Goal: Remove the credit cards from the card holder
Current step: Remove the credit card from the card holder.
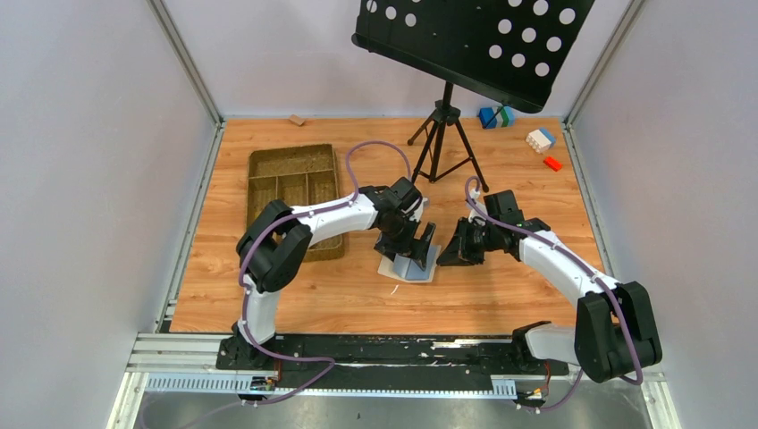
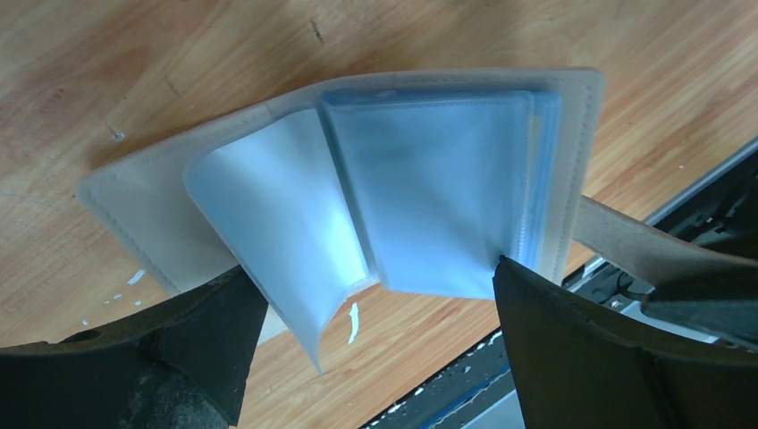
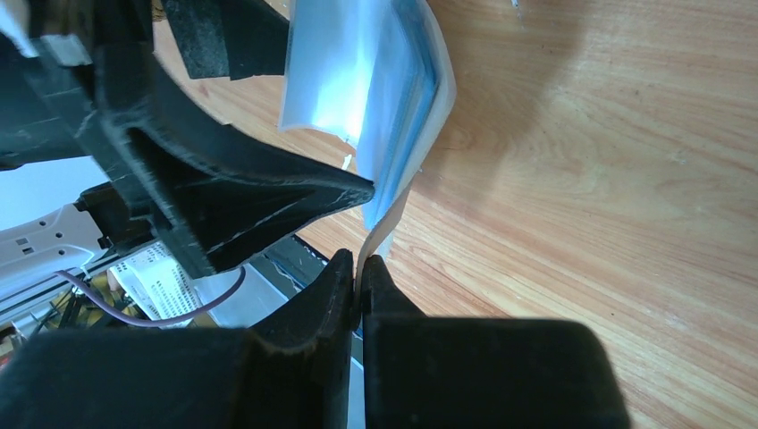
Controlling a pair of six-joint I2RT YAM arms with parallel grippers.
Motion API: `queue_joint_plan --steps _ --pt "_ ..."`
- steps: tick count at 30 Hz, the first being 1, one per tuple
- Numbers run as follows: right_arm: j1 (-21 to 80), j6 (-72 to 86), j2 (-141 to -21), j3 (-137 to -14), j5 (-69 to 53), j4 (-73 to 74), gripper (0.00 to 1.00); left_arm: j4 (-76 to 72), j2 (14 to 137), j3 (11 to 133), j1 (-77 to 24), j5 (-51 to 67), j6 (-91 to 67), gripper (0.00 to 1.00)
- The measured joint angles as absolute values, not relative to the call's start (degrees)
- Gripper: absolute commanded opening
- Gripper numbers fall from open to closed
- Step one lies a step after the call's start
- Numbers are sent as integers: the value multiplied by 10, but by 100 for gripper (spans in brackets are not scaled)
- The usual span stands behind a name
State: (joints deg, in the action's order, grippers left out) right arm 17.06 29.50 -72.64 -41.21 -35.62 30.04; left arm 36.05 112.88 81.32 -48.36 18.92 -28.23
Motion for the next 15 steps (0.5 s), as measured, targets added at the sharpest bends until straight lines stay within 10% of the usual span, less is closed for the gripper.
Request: queue_joint_plan --steps 15 --pt "175 295 -727 -412 -356 300 0 358 1148 827 -491 205 -285 100"
